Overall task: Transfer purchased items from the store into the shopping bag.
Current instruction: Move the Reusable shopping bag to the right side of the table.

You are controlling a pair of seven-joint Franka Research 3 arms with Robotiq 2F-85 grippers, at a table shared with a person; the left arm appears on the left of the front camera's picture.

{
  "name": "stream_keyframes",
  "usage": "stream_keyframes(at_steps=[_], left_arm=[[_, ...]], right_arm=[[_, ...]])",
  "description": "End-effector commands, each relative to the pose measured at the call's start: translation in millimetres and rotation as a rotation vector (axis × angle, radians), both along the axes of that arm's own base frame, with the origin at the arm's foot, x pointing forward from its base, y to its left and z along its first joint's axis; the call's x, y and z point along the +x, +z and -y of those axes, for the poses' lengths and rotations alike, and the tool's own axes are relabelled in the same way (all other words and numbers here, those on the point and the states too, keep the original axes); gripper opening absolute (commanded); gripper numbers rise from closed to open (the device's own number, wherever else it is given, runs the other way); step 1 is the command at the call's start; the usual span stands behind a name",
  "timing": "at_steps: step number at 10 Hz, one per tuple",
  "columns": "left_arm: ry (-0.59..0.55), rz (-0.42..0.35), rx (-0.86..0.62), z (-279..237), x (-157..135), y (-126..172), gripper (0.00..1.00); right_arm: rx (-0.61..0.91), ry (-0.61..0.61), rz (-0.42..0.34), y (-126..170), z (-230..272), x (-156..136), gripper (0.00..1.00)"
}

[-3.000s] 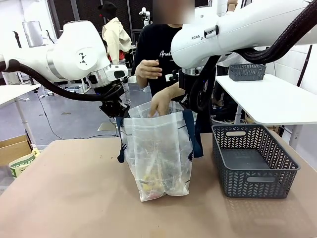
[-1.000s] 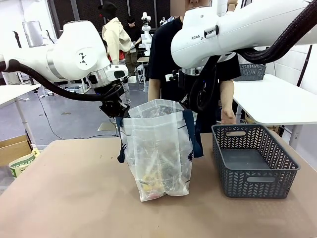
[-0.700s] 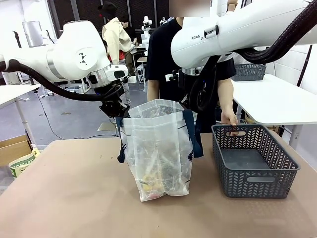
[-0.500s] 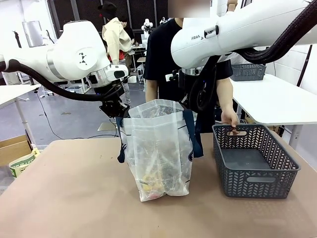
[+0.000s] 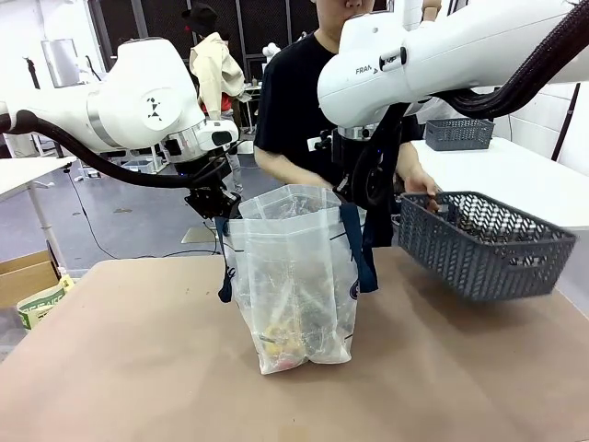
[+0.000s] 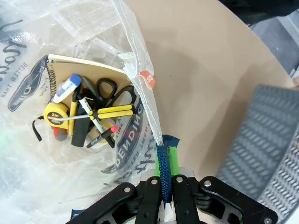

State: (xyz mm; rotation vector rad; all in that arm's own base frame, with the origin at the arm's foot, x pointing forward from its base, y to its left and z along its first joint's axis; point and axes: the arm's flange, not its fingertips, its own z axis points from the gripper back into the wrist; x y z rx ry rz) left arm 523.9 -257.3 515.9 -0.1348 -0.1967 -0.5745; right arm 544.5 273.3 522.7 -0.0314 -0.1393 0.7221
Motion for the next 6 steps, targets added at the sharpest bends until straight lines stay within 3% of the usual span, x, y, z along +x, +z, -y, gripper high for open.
stream_keyframes(at_steps=[1, 6], left_arm=[[0.000, 0.000, 0.000, 0, 0, 0, 0.00], [-0.023, 0.029, -0.089, 34, -11, 1, 0.00]], right_arm=[[0.000, 0.000, 0.000, 0, 0, 0, 0.00], [0.149, -0.116, 0.016, 9, -23, -5, 0.00]])
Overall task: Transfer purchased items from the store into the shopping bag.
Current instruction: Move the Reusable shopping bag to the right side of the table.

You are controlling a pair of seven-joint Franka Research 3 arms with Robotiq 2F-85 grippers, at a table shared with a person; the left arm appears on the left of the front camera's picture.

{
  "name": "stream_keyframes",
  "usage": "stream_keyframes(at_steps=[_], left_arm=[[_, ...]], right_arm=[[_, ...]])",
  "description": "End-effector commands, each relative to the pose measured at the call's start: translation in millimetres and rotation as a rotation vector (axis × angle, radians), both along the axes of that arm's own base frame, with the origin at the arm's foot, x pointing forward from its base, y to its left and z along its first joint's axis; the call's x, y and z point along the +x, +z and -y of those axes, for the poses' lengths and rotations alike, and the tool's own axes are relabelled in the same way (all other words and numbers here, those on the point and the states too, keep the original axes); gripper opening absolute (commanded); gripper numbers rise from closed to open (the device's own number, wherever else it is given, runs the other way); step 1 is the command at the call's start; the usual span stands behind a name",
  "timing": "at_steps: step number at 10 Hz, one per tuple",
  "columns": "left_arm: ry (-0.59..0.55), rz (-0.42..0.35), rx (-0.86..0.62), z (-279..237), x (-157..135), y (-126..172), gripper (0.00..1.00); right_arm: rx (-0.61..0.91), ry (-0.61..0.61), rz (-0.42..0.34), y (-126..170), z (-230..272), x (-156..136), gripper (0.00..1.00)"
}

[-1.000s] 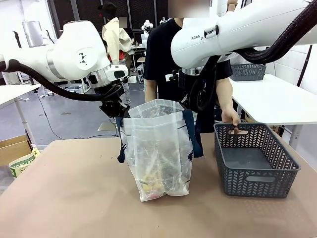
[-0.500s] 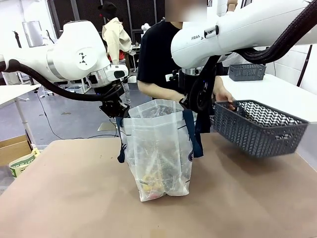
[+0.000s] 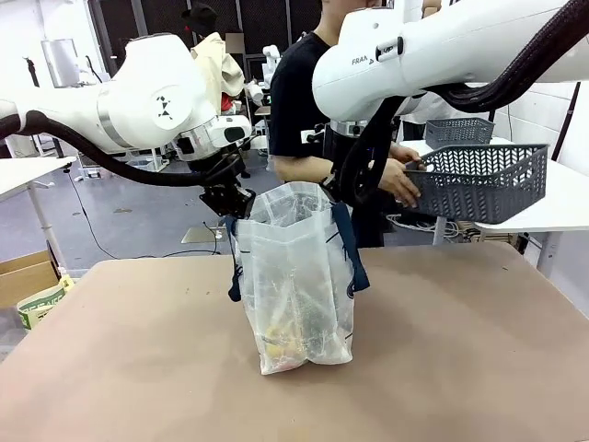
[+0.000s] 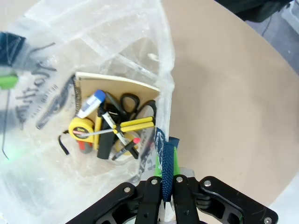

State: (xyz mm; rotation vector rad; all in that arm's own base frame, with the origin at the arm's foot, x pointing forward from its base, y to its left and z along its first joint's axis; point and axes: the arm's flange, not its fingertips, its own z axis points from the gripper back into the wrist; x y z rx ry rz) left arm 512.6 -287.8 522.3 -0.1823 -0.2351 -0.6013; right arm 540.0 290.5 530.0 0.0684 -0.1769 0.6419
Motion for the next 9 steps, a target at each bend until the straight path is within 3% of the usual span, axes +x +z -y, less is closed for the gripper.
stream_keyframes(at_steps=[1, 4, 6, 8, 9], left_arm=[[0.015, 0.004, -0.043, 5, 0, -6, 0.00], [0.012, 0.000, -0.103, 12, -3, -6, 0.00], [0.013, -0.003, -0.067, 10, -1, 1, 0.00], [0.017, -0.008, -0.074, 9, 0, 1, 0.00], [0.132, -0.046, -0.055, 17, 1, 4, 0.00]], right_arm=[[0.062, -0.098, 0.000, 1, -8, -2, 0.00], [0.134, -0.243, -0.079, 4, -14, -1, 0.00], [0.095, -0.174, -0.060, 1, -9, -4, 0.00], [0.101, -0.206, -0.066, 1, -7, -2, 0.00], [0.155, -0.315, -0.125, 6, -14, -2, 0.00]])
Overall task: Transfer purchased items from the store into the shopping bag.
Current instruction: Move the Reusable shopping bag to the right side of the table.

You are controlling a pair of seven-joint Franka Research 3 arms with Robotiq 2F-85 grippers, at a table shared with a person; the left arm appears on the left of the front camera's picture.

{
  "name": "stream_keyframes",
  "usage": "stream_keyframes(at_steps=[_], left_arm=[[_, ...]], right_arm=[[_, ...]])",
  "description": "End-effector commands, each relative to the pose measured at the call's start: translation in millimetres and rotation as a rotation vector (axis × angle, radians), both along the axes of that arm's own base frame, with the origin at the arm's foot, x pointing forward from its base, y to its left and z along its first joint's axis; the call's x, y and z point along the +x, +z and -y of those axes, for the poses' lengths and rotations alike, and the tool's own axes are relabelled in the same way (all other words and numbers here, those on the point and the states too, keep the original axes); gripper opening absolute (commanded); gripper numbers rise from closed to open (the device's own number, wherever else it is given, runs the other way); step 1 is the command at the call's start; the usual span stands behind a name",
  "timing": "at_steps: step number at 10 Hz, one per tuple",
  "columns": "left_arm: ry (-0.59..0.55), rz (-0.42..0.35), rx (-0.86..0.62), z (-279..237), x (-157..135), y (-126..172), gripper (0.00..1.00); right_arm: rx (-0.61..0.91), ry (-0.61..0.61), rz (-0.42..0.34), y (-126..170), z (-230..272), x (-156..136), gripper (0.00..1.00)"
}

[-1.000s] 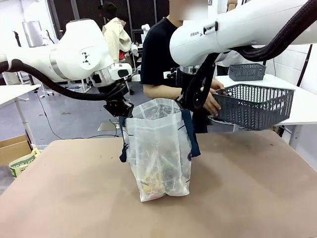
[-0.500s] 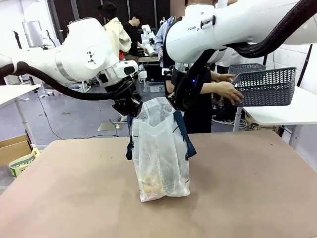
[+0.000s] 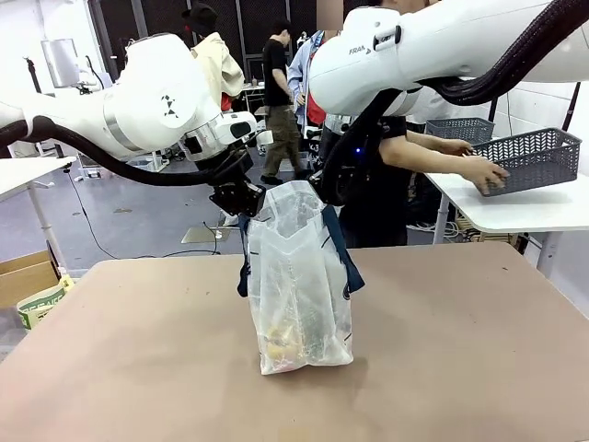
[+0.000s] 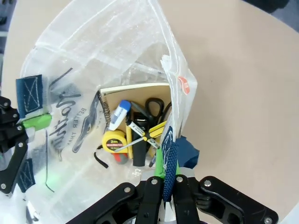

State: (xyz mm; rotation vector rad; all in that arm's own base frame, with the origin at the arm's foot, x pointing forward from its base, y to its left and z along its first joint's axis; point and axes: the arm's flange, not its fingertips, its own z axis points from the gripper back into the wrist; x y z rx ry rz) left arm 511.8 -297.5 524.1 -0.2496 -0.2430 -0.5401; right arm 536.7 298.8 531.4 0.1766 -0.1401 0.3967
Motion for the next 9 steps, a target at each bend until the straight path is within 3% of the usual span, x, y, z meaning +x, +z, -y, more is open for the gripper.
stream_keyframes(at_steps=[1, 4, 6, 7, 9], left_arm=[[0.182, -0.049, 0.010, 10, -2, 6, 0.00], [0.427, -0.112, -0.018, 9, -15, 13, 0.00], [0.430, -0.148, -0.017, 5, -11, 6, 0.00], [0.388, -0.160, -0.036, 4, -10, 4, 0.00], [0.425, -0.125, -0.027, 3, -10, 11, 0.00]], right_arm=[[0.072, -0.162, -0.071, 7, -8, -2, 0.00], [0.082, -0.335, -0.146, 10, -15, -14, 0.00], [0.035, -0.400, -0.171, 8, -19, -17, 0.00], [0.014, -0.385, -0.128, 8, -19, -17, 0.00], [0.055, -0.361, -0.148, 5, -14, -14, 0.00]])
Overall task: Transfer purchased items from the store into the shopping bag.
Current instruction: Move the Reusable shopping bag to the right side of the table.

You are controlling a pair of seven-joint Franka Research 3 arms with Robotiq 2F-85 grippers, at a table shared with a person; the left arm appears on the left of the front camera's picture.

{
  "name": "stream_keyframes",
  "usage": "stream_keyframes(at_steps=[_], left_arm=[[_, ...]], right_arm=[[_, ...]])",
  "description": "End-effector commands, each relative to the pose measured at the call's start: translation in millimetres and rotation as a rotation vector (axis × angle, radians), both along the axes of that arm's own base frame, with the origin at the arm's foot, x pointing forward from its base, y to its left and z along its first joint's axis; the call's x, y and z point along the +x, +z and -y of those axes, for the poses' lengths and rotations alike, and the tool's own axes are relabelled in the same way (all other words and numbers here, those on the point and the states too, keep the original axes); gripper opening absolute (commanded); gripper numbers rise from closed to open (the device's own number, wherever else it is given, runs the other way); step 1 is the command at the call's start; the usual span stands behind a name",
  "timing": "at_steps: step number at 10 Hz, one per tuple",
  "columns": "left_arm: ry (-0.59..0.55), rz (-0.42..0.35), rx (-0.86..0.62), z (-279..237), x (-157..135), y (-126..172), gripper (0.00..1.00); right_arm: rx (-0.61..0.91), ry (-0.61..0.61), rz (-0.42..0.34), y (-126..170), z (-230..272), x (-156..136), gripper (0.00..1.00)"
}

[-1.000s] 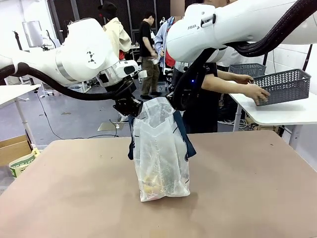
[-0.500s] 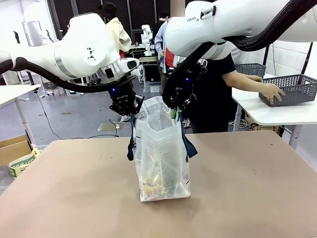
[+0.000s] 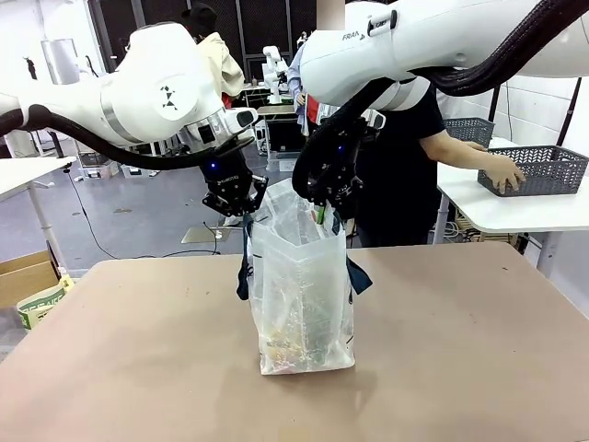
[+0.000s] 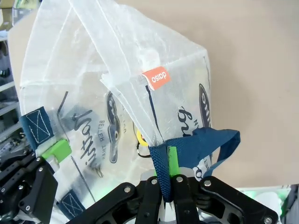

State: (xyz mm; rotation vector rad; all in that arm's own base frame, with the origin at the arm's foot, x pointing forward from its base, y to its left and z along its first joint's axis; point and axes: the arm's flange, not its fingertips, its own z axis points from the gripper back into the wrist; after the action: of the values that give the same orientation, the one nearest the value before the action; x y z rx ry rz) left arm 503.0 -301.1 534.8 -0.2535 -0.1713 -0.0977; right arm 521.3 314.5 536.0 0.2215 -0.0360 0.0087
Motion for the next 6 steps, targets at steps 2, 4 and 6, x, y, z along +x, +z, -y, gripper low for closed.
stream_keyframes(at_steps=[2, 4, 6], left_arm=[[-0.041, 0.019, -0.061, 4, 3, -8, 0.00], [-0.070, 0.057, -0.133, 8, 0, -11, 0.00], [-0.065, 0.054, -0.183, 7, 2, -15, 0.00]], right_arm=[[0.000, 0.000, 0.000, 0, 0, 0, 0.00], [0.128, -0.030, 0.027, 4, 12, 1, 0.00], [0.197, -0.025, 0.033, 4, 17, 7, 0.00]])
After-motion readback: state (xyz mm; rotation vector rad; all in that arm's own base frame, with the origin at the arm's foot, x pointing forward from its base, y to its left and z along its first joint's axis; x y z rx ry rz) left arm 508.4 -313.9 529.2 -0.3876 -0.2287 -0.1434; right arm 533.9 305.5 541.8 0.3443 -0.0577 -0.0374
